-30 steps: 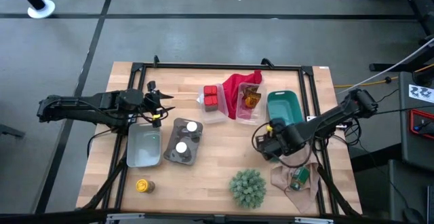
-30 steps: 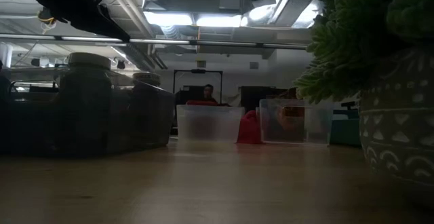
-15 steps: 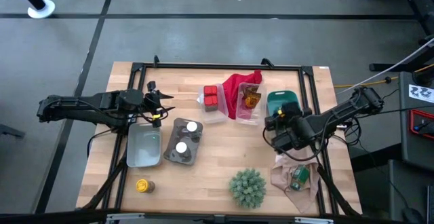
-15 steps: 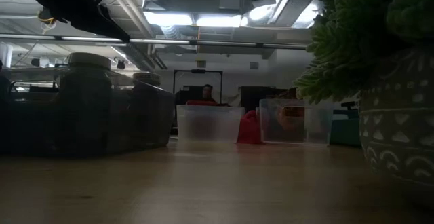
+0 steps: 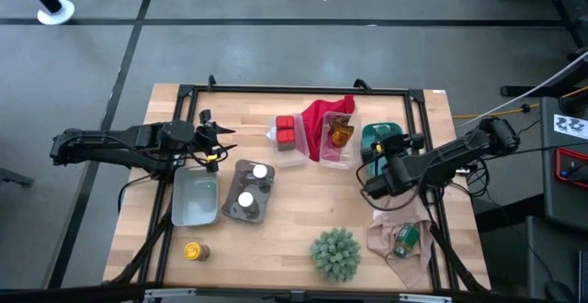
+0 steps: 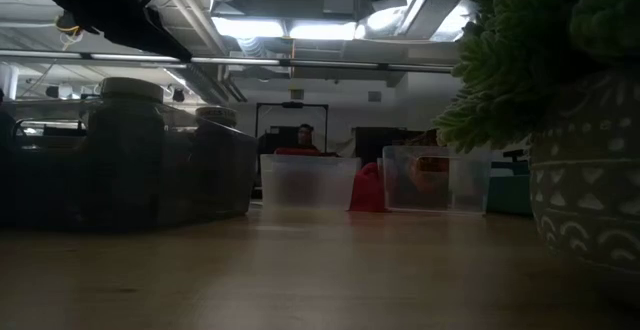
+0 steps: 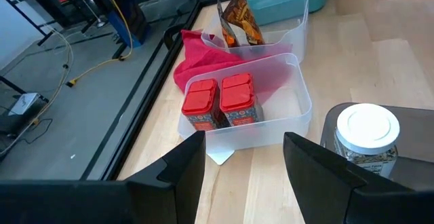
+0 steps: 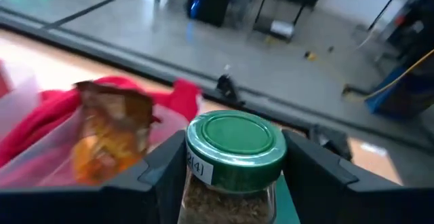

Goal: Sort spices by type
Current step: Put the left green seasoning bottle into the green bin

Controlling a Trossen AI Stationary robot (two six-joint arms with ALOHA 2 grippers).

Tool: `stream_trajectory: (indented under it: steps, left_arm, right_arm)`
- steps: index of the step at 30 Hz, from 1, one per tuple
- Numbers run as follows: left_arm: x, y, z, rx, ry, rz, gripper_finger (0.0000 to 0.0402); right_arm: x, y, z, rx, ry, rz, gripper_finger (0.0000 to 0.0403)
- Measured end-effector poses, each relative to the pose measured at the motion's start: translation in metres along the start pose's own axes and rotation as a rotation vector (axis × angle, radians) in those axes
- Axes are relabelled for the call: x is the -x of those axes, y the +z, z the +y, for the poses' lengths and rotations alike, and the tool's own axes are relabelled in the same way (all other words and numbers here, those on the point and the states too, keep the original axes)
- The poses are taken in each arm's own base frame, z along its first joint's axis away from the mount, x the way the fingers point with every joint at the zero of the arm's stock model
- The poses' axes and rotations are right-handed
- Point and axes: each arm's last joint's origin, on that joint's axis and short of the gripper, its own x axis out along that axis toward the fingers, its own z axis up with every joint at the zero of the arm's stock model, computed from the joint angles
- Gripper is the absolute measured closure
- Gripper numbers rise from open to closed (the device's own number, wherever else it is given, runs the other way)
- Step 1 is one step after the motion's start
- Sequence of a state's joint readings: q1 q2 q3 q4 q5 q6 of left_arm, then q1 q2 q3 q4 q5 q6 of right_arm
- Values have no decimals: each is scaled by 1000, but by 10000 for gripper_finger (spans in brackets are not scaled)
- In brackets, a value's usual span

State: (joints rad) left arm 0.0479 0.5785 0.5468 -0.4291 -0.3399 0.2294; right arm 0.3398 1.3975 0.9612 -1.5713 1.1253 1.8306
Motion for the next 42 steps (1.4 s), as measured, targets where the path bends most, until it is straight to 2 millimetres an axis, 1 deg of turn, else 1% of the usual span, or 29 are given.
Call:
stream_trajectory:
  steps: [7, 13, 22, 28, 32, 35, 42]
  left_arm:
    - [0, 0, 0, -11, 0, 0, 219]
    - [0, 0, 0, -11, 0, 0, 219]
    - [0, 0, 0, -13, 0, 0, 219]
    - [0, 0, 0, -13, 0, 0, 219]
    - [0, 0, 0, -13, 0, 0, 219]
    - [0, 0, 0, -13, 0, 0, 219]
    - [0, 0, 0, -13, 0, 0, 219]
  right_arm:
    - [-26, -17, -9, 6, -72, -116, 196]
    - [-46, -42, -13, -40, -99, -117, 196]
    - [-63, -79, -22, -101, -74, -147, 196]
    - [-73, -100, -32, -120, -70, -161, 196]
    - [-78, -112, -35, -183, -51, -150, 189]
    - [-80, -117, -36, -210, -37, -166, 177]
    - [-81, -119, -36, -213, -35, -161, 170]
